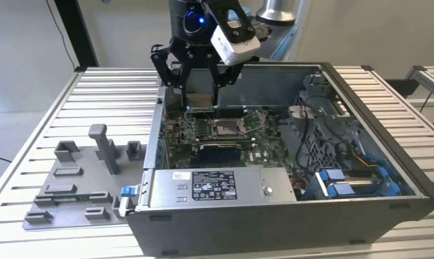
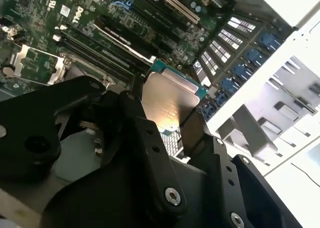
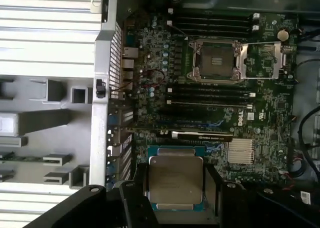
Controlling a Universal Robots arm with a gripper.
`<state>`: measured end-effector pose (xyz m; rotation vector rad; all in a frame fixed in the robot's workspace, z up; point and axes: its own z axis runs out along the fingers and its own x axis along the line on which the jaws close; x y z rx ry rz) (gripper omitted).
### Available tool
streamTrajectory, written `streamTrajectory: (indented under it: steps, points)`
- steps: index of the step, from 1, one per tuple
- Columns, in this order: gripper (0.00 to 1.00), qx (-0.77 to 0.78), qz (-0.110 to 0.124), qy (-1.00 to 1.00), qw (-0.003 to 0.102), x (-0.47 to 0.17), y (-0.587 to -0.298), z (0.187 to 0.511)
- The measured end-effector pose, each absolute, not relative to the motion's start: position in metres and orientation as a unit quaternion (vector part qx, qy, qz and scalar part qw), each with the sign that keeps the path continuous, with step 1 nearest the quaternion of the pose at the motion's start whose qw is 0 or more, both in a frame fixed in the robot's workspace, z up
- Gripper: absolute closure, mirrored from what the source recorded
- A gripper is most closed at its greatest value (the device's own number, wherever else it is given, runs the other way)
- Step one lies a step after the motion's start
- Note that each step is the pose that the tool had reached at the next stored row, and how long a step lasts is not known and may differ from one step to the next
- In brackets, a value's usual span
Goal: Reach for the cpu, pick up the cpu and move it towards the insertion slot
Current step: 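Pick up the cpu and move it towards the insertion slot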
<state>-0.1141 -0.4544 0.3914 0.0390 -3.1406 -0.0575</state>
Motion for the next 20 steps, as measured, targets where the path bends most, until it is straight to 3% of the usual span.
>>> streamTrajectory:
  steps: [20]
  points:
    - [1.0, 0.012, -0.018, -1.0, 0.0, -0.043, -0.454, 0.391]
